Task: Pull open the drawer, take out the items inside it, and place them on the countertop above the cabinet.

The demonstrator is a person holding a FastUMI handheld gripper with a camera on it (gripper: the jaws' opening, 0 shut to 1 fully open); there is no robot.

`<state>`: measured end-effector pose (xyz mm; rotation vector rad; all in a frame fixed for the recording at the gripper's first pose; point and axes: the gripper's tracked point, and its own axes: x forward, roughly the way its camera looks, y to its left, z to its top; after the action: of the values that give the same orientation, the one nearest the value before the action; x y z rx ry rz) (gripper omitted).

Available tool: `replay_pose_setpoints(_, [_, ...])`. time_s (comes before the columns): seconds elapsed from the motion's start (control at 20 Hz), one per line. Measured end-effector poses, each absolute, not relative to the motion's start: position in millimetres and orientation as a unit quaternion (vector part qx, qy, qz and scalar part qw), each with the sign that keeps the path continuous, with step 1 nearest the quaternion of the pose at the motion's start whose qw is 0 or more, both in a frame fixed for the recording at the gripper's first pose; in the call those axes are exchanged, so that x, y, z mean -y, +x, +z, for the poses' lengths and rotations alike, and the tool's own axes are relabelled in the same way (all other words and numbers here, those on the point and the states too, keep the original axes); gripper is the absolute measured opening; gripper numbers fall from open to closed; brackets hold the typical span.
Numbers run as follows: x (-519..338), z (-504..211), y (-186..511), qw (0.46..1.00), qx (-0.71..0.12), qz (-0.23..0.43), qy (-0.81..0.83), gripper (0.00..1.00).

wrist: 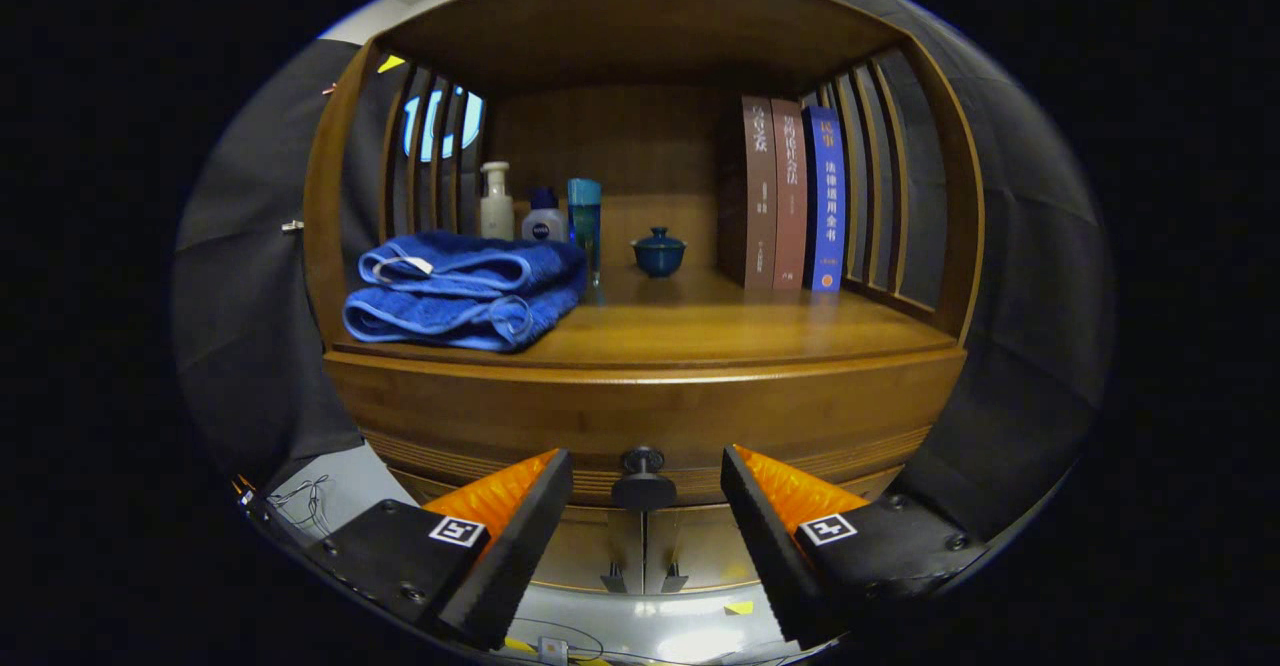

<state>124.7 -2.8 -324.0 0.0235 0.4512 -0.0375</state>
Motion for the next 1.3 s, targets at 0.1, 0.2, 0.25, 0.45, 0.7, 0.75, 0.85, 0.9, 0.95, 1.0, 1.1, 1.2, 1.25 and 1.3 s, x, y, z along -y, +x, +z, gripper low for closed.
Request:
replay_pose_setpoints(0.1, [3,-338,131,0.971,-0.237,-0.019,0.008,0.96])
replay_pose_setpoints(0.2, [2,-350,137,0.969,-0.246,-0.018,0.007,0.96])
replay_pose_setpoints(0.25, [1,-355,138,0.968,-0.25,-0.017,0.006,0.9])
replay_pose_setpoints(0.45, [0,-369,142,0.964,-0.263,-0.021,0.018,0.75])
replay_pose_setpoints(0.7, [0,-368,141,0.965,-0.26,-0.018,0.016,0.43])
replay_pose_setpoints(0.75, [1,-368,142,0.965,-0.261,-0.018,0.013,0.37])
replay_pose_setpoints(0.85, [1,-367,141,0.964,-0.264,-0.014,0.01,0.37])
replay_pose_setpoints(0.9, [1,-366,140,0.964,-0.265,-0.013,0.01,0.37])
replay_pose_setpoints(0.95, [1,-366,139,0.964,-0.266,-0.013,0.01,0.37])
replay_pose_setpoints(1.0, [2,-365,137,0.964,-0.266,-0.013,0.009,0.37])
replay_pose_setpoints(1.1, [2,-365,131,0.964,-0.267,-0.014,0.008,0.37])
replay_pose_setpoints(1.2, [3,-363,122,0.962,-0.271,-0.014,0.01,0.37])
replay_pose_setpoints(1.25, [3,-362,117,0.962,-0.272,-0.015,0.009,0.37])
replay_pose_setpoints(1.3, [3,-362,112,0.962,-0.273,-0.015,0.007,0.37])
